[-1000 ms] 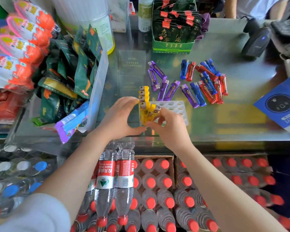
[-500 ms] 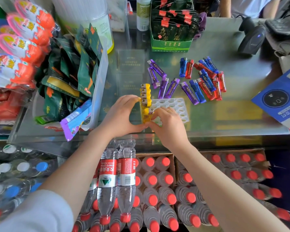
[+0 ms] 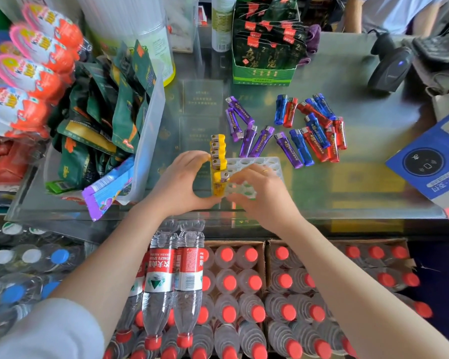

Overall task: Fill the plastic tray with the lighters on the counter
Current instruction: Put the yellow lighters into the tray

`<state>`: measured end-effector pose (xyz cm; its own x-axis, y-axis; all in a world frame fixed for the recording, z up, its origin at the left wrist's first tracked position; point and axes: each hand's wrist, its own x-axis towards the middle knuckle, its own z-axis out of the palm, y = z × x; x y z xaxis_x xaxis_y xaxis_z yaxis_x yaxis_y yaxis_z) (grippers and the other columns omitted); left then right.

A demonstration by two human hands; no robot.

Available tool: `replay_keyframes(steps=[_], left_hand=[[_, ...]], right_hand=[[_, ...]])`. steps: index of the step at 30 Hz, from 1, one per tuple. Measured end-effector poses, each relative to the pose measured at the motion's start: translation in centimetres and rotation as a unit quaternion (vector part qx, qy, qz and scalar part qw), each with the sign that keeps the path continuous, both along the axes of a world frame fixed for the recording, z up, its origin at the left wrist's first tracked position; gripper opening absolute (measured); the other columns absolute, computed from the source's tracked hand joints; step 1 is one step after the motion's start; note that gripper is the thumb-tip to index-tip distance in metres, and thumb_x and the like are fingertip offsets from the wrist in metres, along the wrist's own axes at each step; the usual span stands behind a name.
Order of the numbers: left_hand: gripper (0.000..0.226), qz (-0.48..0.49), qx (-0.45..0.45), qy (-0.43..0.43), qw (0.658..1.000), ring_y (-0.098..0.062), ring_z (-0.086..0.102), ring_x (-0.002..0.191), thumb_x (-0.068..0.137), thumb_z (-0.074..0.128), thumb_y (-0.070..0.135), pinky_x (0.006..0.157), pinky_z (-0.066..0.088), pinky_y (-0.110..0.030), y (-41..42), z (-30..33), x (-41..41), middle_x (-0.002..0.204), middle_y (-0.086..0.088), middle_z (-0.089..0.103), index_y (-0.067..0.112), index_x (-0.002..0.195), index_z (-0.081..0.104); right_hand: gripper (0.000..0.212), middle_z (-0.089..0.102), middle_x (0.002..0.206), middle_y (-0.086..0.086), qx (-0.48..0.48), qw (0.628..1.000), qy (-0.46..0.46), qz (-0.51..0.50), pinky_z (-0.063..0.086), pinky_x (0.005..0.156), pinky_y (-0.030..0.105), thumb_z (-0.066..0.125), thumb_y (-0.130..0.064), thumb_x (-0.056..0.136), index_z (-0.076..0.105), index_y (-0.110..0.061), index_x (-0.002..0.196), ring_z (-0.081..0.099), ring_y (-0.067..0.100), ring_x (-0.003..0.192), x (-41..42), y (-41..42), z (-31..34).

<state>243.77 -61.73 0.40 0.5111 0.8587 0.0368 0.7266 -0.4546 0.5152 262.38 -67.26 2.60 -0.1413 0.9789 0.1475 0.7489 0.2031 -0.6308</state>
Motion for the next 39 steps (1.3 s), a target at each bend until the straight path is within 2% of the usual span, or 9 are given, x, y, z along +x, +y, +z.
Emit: replay_keyframes(steps=[4,6,10,14,20,25,32,37,39], left_hand=[[0.082,0.006,-0.008,0.010,1.000,-0.014,0.031,0.127,0.064,0.071,0.054,0.098,0.022,-0.020,-0.1,0.3,0.1,0.137,0.000,0.041,0.015,0.130,0.043],[0.084,0.010,-0.010,0.006,1.000,-0.015,0.032,0.127,0.062,0.067,0.059,0.098,0.021,-0.019,-0.1,0.3,0.2,0.136,0.000,0.043,0.015,0.129,0.044],[0.090,0.020,-0.011,-0.002,1.000,-0.017,0.036,0.125,0.056,0.054,0.067,0.101,0.025,-0.020,0.0,-0.1,0.3,0.134,-0.001,0.046,0.013,0.127,0.048],[0.085,0.024,0.001,-0.007,1.000,-0.021,0.039,0.124,0.056,0.051,0.059,0.102,0.033,-0.032,-0.1,-0.2,0.4,0.133,-0.004,0.047,0.011,0.126,0.048],[0.088,0.024,-0.010,-0.016,1.000,-0.013,0.033,0.126,0.056,0.055,0.064,0.104,0.030,-0.027,0.0,-0.1,0.3,0.135,0.002,0.043,0.016,0.129,0.045],[0.083,0.017,0.001,-0.020,1.000,-0.014,0.033,0.127,0.063,0.074,0.051,0.103,0.026,-0.025,0.0,-0.1,0.2,0.136,0.001,0.043,0.015,0.131,0.043],[0.082,0.004,0.012,-0.023,1.000,-0.018,0.035,0.125,0.063,0.075,0.048,0.101,0.025,-0.023,0.0,-0.2,0.1,0.134,-0.003,0.045,0.013,0.130,0.044],[0.081,0.000,0.008,-0.030,1.000,-0.018,0.036,0.125,0.063,0.076,0.048,0.104,0.029,-0.029,0.0,-0.4,0.0,0.135,-0.002,0.045,0.013,0.130,0.045],[0.082,-0.002,0.002,-0.029,1.000,-0.017,0.034,0.126,0.063,0.076,0.047,0.103,0.028,-0.028,0.0,-0.4,0.0,0.136,-0.002,0.044,0.014,0.130,0.044]], right_hand=[[0.007,0.062,0.082,-0.002,0.014,0.991,0.080,-0.109,0.035,0.066,0.015,0.065,-0.013,0.080,0.067,-0.013,0.087,0.048,0.002,0.070,3.4,0.8,0.5],[0.005,0.061,0.078,-0.003,0.018,0.993,0.065,-0.095,0.035,0.062,0.012,0.066,-0.016,0.079,0.067,-0.012,0.083,0.045,-0.006,0.067,3.2,0.9,0.9],[0.026,0.057,0.078,-0.004,-0.025,0.997,0.048,-0.063,0.041,0.057,0.029,0.072,-0.036,0.072,0.062,-0.014,0.081,0.048,0.012,0.065,-0.7,-0.4,1.0],[0.036,0.061,0.081,0.004,-0.032,0.992,-0.014,-0.120,0.033,0.055,0.029,0.066,-0.045,0.075,0.043,-0.017,0.073,0.051,0.024,0.067,-3.7,-1.0,0.8],[0.026,0.055,0.076,0.011,0.028,0.987,0.063,-0.143,0.031,0.057,0.029,0.062,-0.026,0.083,0.052,-0.002,0.078,0.047,0.025,0.063,-3.9,-1.1,1.8],[0.017,0.052,0.070,0.008,-0.005,0.983,0.108,-0.149,0.029,0.054,0.016,0.062,-0.009,0.076,0.050,-0.004,0.065,0.045,0.015,0.059,-2.4,-1.0,1.3],[0.005,0.051,0.089,0.006,0.006,0.984,0.162,-0.076,0.042,0.060,0.009,0.052,-0.015,0.077,0.055,-0.014,0.080,0.051,0.014,0.066,-2.8,-1.5,0.8],[0.022,0.060,0.090,0.006,-0.011,0.984,0.159,-0.077,0.048,0.069,0.036,0.052,-0.013,0.086,0.048,-0.010,0.108,0.056,0.023,0.070,-3.1,-2.1,0.3],[0.026,0.059,0.081,-0.005,-0.002,0.982,0.159,-0.100,0.046,0.067,0.031,0.056,-0.008,0.086,0.047,-0.009,0.111,0.054,0.013,0.066,-3.1,-2.1,0.2]])
